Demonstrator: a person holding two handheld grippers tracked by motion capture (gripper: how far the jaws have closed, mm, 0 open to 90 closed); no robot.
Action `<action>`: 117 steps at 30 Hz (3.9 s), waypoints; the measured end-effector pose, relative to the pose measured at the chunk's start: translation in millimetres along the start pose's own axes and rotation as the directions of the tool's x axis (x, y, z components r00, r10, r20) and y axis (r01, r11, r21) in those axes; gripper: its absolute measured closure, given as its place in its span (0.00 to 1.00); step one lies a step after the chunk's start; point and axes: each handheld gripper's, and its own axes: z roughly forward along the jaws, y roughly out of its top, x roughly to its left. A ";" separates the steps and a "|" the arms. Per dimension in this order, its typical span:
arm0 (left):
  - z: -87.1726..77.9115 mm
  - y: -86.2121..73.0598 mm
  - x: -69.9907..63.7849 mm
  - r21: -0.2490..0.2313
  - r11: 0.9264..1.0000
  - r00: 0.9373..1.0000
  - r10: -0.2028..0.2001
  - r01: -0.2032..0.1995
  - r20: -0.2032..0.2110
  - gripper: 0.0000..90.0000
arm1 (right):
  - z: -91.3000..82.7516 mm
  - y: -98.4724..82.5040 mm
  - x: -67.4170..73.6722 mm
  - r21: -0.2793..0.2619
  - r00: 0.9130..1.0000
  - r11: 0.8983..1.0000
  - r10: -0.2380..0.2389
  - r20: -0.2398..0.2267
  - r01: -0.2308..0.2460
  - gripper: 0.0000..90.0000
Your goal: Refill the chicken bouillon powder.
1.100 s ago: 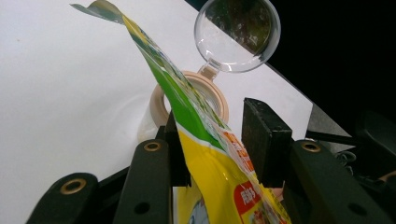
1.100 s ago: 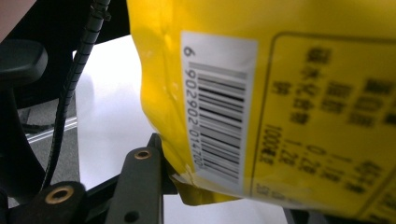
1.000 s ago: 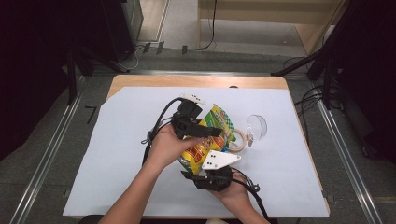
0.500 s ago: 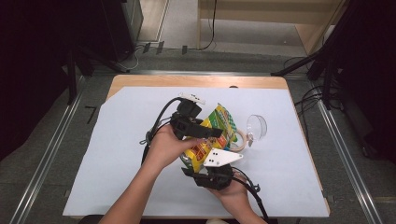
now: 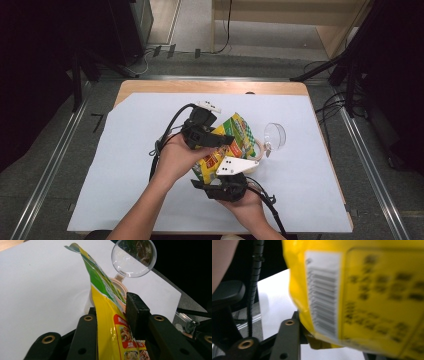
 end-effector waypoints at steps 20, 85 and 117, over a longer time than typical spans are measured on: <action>-5.6 10.3 15.0 -0.043 0.999 0.999 -0.025 0.026 0.027 0.82 | 6.6 16.5 -6.5 0.014 1.000 1.000 -0.017 0.025 0.017 0.72; -9.4 15.1 11.9 -0.051 0.996 0.995 -0.069 0.072 0.066 0.79 | 8.3 22.3 -9.2 0.027 1.000 1.000 -0.001 -0.020 0.002 0.75; -10.6 18.4 -2.6 -0.063 0.998 0.998 -0.025 0.029 0.054 0.79 | 7.1 20.9 -9.4 0.016 1.000 1.000 0.011 -0.018 -0.010 0.75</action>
